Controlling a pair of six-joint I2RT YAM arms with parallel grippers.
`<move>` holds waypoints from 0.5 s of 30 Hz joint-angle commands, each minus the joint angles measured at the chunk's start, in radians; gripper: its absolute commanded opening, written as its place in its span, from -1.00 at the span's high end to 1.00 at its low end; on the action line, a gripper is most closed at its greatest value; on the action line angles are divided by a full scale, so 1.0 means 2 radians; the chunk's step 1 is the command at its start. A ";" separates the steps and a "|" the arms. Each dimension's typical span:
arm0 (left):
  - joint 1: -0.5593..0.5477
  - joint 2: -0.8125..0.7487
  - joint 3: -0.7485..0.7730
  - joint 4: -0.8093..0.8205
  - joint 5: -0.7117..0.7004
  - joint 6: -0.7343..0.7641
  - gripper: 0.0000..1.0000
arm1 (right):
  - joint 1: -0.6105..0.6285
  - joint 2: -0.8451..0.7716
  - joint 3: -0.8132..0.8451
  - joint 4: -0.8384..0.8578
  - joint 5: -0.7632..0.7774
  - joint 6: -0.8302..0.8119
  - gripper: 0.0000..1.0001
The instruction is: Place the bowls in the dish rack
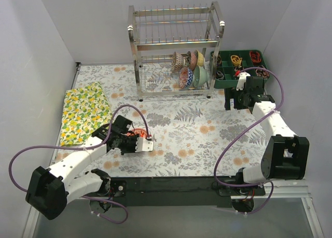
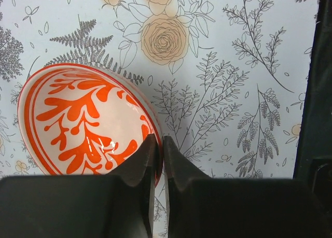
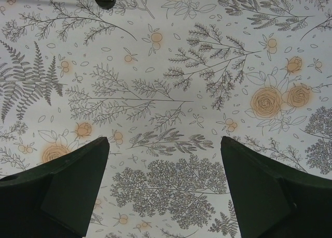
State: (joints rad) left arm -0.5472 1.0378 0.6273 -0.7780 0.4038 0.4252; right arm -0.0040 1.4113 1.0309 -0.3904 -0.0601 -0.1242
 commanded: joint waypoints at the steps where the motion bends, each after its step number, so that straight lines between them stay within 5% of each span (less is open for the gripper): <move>1: 0.001 -0.013 0.024 -0.022 -0.012 -0.012 1.00 | 0.001 -0.001 0.021 0.016 -0.009 0.008 -0.94; 9: 0.001 0.026 0.152 -0.008 0.020 -0.034 1.00 | 0.001 -0.017 0.005 0.016 -0.012 0.012 -0.93; 15: 0.001 0.138 0.248 0.114 0.054 -0.116 1.00 | 0.001 -0.023 0.008 0.007 -0.009 0.012 -0.92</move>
State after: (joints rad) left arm -0.5472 1.2087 1.0027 -0.7567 0.4305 0.2977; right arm -0.0044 1.4006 1.0325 -0.3901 -0.0708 -0.1074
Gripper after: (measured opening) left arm 0.052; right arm 0.963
